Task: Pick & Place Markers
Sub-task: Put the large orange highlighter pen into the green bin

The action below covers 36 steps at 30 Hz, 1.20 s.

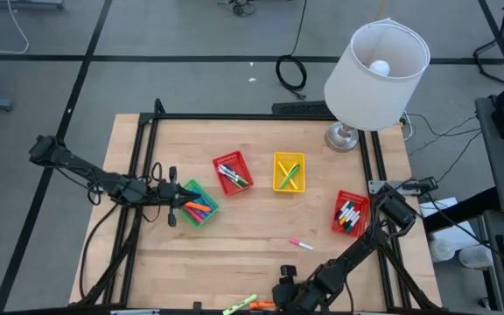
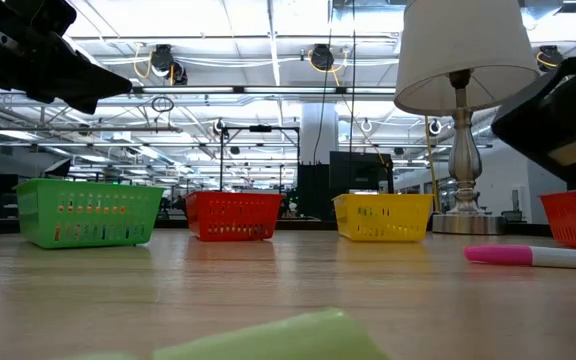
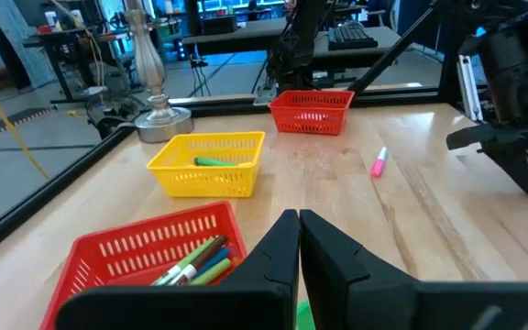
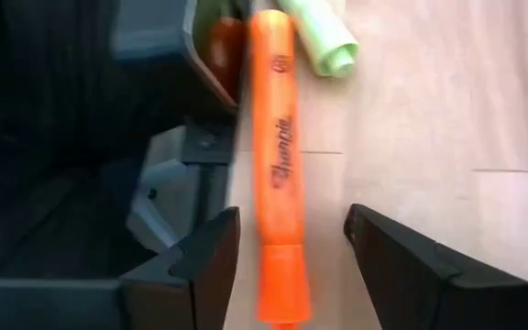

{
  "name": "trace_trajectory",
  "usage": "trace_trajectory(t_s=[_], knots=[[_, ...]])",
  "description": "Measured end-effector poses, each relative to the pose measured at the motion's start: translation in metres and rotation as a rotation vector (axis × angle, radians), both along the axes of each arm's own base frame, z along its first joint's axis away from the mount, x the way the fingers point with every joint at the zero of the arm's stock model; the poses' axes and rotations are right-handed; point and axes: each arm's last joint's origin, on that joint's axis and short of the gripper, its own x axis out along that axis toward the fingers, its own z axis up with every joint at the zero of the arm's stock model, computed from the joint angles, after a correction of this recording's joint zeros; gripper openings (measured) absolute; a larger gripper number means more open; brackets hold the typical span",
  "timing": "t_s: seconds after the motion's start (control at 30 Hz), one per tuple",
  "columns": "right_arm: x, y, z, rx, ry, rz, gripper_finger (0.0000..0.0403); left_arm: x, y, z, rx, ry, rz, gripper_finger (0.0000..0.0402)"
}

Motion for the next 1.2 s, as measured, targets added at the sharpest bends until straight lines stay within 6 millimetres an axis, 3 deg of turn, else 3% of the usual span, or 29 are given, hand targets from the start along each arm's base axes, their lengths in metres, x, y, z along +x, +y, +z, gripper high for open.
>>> trace_trajectory(t_s=[0.33, 0.73, 0.93, 1.2], knots=[[-0.004, -0.034, -0.019, -0.187, 0.102, -0.047, 0.0122, 0.000, 0.000, 0.000, -0.004, -0.001, 0.001, 0.0021], [0.017, -0.077, -0.033, -0.272, 0.033, -0.047, 0.0048, 0.000, 0.000, 0.000, 0.001, -0.001, 0.000, 0.0021], [0.027, -0.091, -0.026, -0.331, -0.010, -0.077, 0.0048, 0.000, 0.000, 0.000, 0.004, 0.000, 0.000, 0.0021], [0.034, -0.106, 0.004, -0.431, -0.107, -0.091, 0.0047, 0.000, -0.001, 0.000, -0.001, 0.003, -0.032, 0.0021]])
